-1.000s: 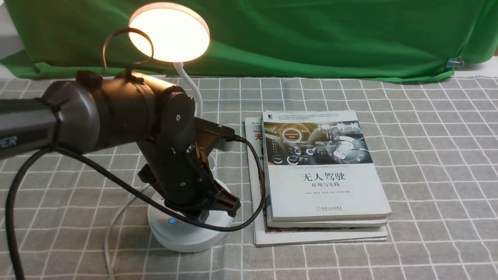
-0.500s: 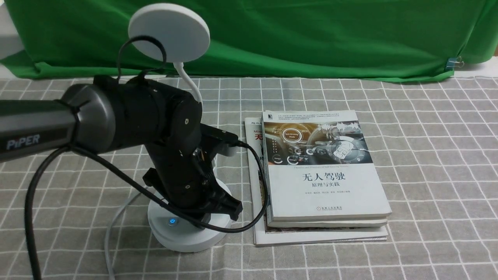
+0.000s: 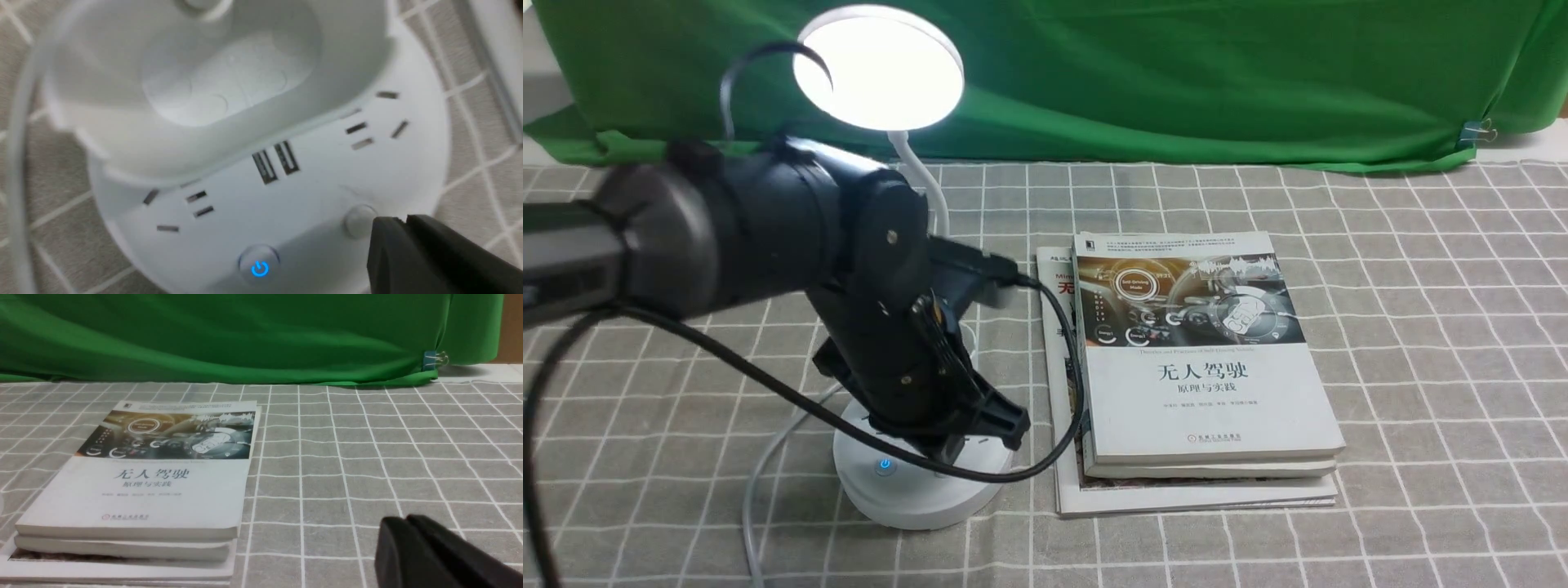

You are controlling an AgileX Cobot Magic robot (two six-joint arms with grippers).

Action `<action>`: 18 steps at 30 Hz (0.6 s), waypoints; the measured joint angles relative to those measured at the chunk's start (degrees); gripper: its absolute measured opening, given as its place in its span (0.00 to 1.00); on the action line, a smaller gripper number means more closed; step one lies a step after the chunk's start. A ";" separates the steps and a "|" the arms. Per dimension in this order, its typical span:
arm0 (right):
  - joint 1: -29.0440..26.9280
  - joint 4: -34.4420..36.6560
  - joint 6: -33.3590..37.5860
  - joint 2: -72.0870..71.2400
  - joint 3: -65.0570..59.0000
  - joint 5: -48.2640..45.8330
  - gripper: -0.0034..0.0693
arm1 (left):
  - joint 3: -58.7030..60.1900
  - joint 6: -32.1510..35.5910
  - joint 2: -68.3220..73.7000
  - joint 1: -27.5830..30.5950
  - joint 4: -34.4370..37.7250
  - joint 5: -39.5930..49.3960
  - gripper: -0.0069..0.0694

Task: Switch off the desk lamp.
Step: Use the left arm to press the button switch on the lamp holder

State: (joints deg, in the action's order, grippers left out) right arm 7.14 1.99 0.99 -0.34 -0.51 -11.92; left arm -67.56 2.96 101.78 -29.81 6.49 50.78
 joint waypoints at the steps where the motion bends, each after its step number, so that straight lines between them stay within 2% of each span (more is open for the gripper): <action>1: 0.00 0.00 0.00 0.00 0.00 0.00 0.10 | 0.00 0.00 0.70 0.00 0.00 -0.08 0.12; 10: 0.00 0.00 0.00 0.00 0.00 0.00 0.10 | -0.39 0.00 2.80 0.00 0.07 -0.23 0.12; 18: 0.00 0.00 0.00 0.00 0.00 0.00 0.10 | 0.01 -0.21 -2.41 -0.72 -0.06 0.60 0.12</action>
State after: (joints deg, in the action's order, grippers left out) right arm 7.14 1.99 0.99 -0.34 -0.51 -11.92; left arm -67.54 2.76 99.37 -30.53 6.43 51.38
